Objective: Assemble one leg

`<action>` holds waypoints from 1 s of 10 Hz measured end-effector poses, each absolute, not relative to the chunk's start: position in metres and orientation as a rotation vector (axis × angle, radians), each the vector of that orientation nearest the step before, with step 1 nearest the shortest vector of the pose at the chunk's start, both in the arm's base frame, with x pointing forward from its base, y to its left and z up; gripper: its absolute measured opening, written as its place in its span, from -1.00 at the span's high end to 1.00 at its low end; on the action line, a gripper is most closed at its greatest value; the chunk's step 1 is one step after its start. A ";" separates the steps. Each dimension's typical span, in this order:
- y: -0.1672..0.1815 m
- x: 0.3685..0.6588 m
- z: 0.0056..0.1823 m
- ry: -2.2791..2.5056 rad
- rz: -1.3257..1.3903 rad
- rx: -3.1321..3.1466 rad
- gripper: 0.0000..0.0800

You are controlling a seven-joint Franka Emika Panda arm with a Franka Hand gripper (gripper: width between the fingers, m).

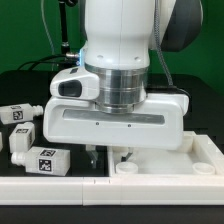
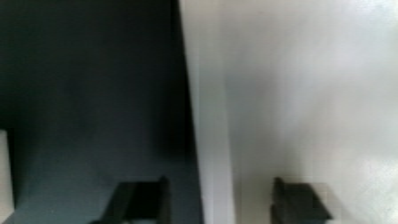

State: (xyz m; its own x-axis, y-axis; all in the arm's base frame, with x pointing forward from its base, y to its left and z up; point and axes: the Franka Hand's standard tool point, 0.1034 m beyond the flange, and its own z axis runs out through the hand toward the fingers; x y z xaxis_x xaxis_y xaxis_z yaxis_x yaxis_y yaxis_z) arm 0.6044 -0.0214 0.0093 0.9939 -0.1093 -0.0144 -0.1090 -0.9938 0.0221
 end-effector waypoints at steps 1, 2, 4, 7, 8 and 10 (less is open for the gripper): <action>-0.021 0.604 0.009 -0.171 -0.024 3.116 -0.22; -0.021 0.604 0.009 -0.170 -0.024 3.116 -0.49; -0.022 0.605 0.011 -0.159 -0.023 3.117 -0.60; -0.056 0.594 0.066 -0.080 -0.075 3.144 -0.62; -0.063 0.596 0.075 -0.091 -0.069 3.144 -0.62; -0.060 0.596 0.071 -0.081 -0.069 3.143 -0.62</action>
Offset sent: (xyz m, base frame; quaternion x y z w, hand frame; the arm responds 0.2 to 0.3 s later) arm 0.0000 0.0000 0.0000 0.0000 0.0000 0.0000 1.0000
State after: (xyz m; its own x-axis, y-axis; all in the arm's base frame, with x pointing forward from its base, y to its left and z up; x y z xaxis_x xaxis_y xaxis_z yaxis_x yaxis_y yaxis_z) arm 0.5959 -0.0597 0.0706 0.9977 -0.0516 -0.0440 -0.0518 -0.9987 -0.0024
